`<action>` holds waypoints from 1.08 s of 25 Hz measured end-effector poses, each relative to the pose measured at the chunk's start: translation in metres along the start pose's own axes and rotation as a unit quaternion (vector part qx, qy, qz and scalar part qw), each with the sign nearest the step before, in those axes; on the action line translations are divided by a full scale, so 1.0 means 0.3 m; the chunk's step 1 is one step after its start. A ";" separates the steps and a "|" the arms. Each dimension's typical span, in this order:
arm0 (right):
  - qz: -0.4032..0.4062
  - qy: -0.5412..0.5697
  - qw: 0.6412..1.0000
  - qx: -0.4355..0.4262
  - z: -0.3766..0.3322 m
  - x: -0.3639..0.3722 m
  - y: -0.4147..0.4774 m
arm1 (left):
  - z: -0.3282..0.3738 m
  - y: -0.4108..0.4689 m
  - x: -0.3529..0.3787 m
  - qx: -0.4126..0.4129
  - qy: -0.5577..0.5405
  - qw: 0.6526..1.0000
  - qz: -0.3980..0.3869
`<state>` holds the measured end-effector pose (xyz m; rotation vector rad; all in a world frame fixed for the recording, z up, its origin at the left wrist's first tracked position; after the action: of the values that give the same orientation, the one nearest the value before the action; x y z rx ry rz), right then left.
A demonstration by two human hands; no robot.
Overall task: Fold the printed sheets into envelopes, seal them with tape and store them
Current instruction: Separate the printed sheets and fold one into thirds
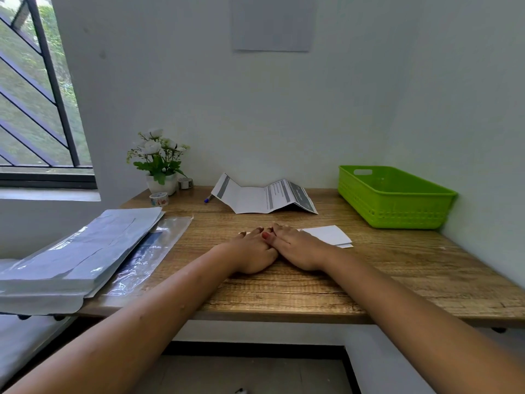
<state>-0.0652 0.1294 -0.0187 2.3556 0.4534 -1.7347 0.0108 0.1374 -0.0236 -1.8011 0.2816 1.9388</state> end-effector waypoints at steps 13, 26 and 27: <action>0.001 -0.098 0.983 0.156 0.302 -0.053 -0.082 | -0.153 -0.054 -0.012 -0.065 -0.008 0.997 -0.043; 0.077 -0.018 0.971 0.228 0.107 -0.042 -0.084 | 0.016 -0.037 -0.016 -0.165 0.042 0.985 0.008; 0.036 -0.007 0.971 0.236 0.108 -0.020 -0.067 | 0.087 -0.039 -0.019 -0.139 0.059 0.988 0.007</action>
<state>-0.1027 0.1370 -0.0221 2.6193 -0.0626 -1.9985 -0.0067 0.1582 -0.0130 -2.1006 0.0629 1.9617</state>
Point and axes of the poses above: each hand's wrist, its own y-axis towards the middle knuckle, its own x-axis out of the palm, z = x × y, the point moved 8 cm from there along y, towards the middle knuckle, and after that the axes turned 1 degree about -z, right-handed, at the moved point
